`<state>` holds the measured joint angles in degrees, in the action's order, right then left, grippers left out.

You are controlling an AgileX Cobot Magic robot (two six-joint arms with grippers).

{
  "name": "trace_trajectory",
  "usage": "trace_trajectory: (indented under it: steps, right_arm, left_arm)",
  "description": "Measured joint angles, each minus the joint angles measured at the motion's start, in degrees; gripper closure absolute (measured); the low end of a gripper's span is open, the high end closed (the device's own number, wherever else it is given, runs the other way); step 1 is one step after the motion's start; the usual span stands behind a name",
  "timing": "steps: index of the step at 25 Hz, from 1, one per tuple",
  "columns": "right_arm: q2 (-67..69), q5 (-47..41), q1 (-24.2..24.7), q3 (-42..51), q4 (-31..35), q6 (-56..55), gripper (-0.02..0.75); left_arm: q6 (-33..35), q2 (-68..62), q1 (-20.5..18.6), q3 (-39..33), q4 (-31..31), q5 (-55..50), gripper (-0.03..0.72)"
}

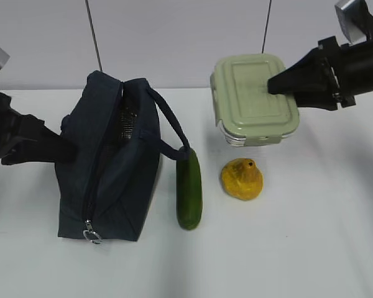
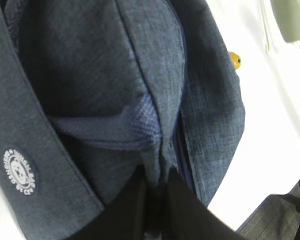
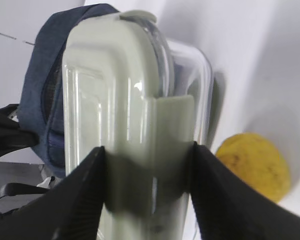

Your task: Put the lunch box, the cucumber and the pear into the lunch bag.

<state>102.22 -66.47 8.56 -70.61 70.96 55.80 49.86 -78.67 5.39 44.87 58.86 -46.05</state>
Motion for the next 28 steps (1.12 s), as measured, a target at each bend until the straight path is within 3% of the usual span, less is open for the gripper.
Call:
trace_trajectory:
  steps: [16,25,28]
  right_arm:
    - [-0.24,-0.47,-10.48,-7.64,7.09,-2.37,0.346]
    - [-0.24,1.72,-16.45,-8.7,10.04,-1.84,0.347]
    - [-0.24,5.94,-17.81,-8.7,11.19,-0.51,0.347]
  left_arm:
    - [0.05,0.0,0.05,0.0,6.12,0.06,0.685]
    - [2.16,0.0,7.86,0.0,10.79,5.28,0.685]
    - [2.21,0.0,8.39,0.0,11.36,6.12,0.685]
